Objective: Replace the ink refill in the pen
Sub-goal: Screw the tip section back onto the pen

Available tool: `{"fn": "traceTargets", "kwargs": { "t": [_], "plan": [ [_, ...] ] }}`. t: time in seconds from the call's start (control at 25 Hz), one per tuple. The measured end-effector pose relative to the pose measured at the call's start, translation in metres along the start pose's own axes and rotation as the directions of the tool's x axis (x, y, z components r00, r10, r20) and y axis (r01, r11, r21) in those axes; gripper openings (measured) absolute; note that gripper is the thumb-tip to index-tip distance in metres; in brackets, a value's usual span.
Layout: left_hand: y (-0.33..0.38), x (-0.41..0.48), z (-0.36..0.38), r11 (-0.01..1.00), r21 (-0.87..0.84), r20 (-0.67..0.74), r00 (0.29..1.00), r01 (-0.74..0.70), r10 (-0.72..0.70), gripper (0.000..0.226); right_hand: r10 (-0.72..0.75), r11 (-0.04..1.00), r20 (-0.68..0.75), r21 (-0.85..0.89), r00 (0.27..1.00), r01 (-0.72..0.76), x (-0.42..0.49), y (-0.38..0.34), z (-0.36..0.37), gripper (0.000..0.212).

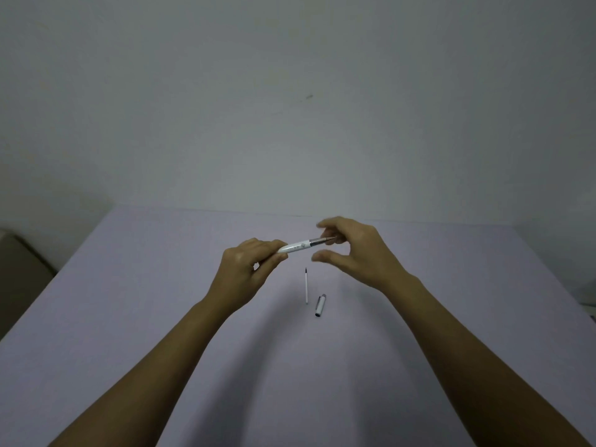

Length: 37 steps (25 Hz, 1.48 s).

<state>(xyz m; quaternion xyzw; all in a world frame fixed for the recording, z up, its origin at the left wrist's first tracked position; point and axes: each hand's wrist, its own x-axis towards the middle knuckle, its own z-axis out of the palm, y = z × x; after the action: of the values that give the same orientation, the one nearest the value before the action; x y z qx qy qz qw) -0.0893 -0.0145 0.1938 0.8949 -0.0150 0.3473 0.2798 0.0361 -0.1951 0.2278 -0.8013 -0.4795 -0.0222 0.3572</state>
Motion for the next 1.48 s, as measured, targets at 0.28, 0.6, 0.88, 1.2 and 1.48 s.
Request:
{"fn": "traceTargets", "kwargs": {
  "t": [0.28,0.6,0.88,1.2,1.48],
  "plan": [
    [0.001,0.002,0.0,1.0,-0.029,-0.002,1.0,0.004,-0.004,0.025,-0.063,0.996,-0.015,-0.057,0.998,0.062,-0.001,0.002,0.0,0.022],
    [0.001,0.001,0.001,1.0,-0.012,0.0,1.0,0.001,-0.001,0.025,-0.071,0.994,-0.002,-0.088,0.997,0.071,0.003,0.002,0.002,0.039],
    [-0.002,0.0,0.003,1.0,-0.015,-0.011,1.0,0.004,-0.004,0.03,-0.216,0.952,-0.035,-0.23,0.976,0.203,0.002,0.007,0.005,0.024],
    [-0.011,-0.003,0.011,0.998,-0.035,-0.039,0.998,0.056,-0.058,0.029,-0.003,0.999,0.019,0.032,1.0,0.003,0.007,0.013,0.01,0.032],
    [-0.037,-0.006,0.028,0.974,-0.051,-0.02,0.974,0.222,-0.224,0.023,0.429,0.903,-0.105,0.043,0.897,-0.427,0.0,0.085,0.064,0.034]
  ]
}}
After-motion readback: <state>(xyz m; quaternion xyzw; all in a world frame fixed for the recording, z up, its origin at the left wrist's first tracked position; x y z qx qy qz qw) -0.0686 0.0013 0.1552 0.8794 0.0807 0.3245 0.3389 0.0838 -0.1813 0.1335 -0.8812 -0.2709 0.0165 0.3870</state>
